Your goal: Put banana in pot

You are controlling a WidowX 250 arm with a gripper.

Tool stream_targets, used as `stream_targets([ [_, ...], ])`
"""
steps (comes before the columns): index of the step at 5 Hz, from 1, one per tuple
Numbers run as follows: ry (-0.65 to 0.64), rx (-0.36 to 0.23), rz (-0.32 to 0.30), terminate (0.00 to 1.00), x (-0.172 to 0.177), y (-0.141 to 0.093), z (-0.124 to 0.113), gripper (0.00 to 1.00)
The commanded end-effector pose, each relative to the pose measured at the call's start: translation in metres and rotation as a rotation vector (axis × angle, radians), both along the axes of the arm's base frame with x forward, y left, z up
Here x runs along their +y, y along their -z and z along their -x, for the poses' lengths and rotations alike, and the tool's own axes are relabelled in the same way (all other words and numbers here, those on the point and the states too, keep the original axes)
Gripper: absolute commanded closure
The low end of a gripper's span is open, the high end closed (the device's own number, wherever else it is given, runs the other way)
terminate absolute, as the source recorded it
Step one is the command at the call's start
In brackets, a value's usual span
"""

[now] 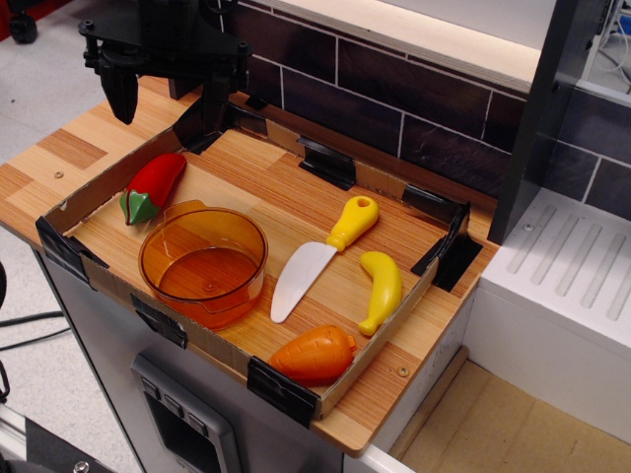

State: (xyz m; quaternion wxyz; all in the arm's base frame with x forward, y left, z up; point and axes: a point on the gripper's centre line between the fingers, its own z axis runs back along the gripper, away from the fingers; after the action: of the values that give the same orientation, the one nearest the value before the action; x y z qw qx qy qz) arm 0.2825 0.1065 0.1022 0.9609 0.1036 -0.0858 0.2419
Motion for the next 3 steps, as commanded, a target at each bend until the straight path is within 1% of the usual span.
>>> stream_targets([
  [1,0.0,0.0,0.0,0.0,0.0,0.0,0.0,0.0],
  [2,-0.07,-0.031,0.036,0.0,-0.031,-0.008,-0.006,0.0],
  [3,-0.086,-0.026,0.075,0.0,-0.058,-0.007,-0.008,0.0],
])
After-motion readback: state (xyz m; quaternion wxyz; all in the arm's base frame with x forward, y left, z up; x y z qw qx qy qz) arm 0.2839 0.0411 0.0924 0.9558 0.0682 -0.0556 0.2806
